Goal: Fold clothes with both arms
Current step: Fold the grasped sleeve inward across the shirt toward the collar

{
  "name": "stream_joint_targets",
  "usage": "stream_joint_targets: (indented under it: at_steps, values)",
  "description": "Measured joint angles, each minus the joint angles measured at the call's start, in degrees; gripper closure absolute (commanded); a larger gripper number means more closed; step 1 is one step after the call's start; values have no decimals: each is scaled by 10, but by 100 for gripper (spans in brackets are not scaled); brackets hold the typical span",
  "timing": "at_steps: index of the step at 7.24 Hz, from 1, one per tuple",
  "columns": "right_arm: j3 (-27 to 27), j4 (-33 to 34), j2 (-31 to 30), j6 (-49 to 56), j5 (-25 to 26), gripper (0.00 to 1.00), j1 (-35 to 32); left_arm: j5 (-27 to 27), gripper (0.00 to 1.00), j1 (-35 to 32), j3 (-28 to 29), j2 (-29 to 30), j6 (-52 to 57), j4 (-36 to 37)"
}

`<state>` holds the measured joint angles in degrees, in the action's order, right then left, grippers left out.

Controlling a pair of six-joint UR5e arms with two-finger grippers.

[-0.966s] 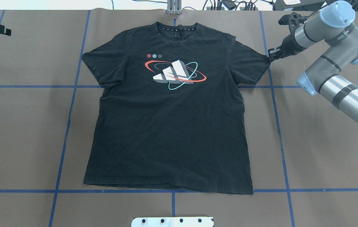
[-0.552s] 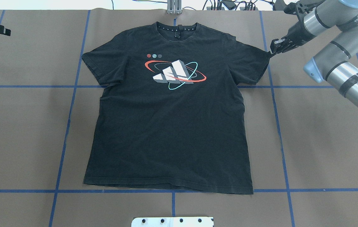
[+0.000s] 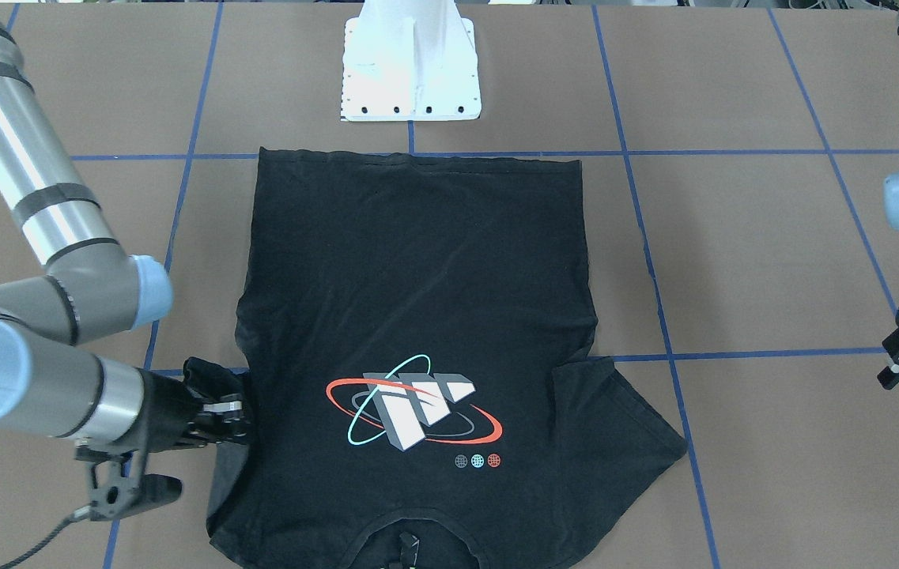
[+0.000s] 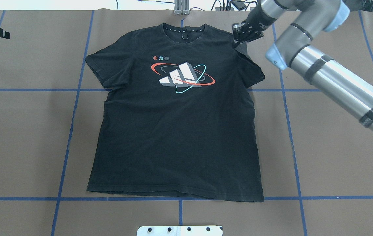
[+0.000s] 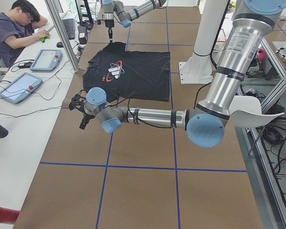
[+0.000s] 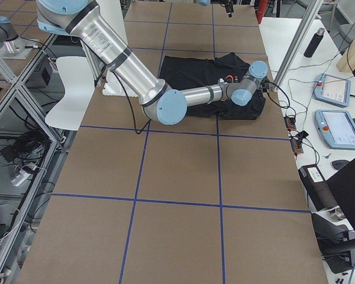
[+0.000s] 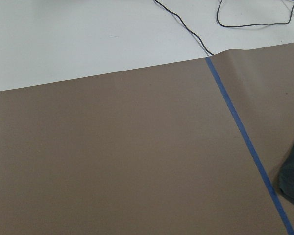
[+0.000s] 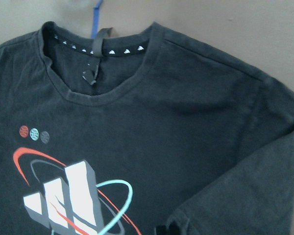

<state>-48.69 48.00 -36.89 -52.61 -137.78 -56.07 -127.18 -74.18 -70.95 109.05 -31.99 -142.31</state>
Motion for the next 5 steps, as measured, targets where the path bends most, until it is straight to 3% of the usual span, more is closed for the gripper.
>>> stream_joint_targets:
  at_steps: [2,5]
  values:
    - [120,5,107,-27,82,100,42,0,0,-1,0,-2,2,-3]
    - [173,4,144,-31,172,100,75,-1,0,-1,-1,-3,0,-4]
